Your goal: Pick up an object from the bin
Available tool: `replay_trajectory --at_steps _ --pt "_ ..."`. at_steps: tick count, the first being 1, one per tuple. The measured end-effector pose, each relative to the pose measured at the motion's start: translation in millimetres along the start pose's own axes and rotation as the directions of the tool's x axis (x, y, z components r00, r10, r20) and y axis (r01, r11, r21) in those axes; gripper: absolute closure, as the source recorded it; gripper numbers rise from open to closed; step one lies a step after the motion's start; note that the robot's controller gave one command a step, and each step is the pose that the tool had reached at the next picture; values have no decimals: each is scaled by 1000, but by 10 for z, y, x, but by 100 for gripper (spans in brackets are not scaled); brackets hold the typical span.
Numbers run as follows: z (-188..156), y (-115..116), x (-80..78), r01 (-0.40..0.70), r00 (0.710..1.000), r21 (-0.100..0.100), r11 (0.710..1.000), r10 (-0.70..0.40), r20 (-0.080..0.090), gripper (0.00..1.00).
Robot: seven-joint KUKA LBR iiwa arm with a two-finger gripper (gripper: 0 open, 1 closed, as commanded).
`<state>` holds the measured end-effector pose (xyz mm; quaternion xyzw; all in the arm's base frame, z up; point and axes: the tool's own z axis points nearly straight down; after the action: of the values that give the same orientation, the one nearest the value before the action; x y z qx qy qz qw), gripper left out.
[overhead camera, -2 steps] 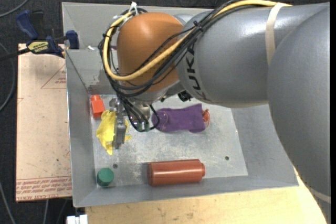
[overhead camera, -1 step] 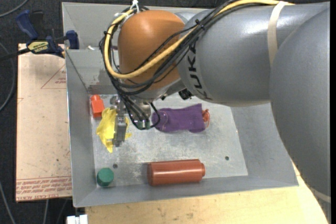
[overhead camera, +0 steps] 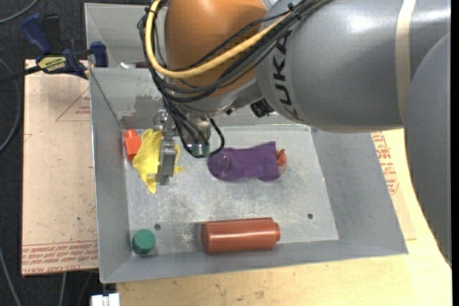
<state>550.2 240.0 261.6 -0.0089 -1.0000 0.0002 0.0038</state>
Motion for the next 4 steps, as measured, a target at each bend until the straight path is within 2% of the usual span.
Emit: replay_trajectory --at_steps 1,2,3,4 --pt "-685 10 -36 12 1000 -1 1000 -12 6 0" --pt "-1283 21 -139 60 998 -2 998 -60 4 0" --pt "-1879 -52 -73 109 994 -1 994 -109 5 0" --pt "-2055 -153 36 140 990 -4 990 -140 19 0"
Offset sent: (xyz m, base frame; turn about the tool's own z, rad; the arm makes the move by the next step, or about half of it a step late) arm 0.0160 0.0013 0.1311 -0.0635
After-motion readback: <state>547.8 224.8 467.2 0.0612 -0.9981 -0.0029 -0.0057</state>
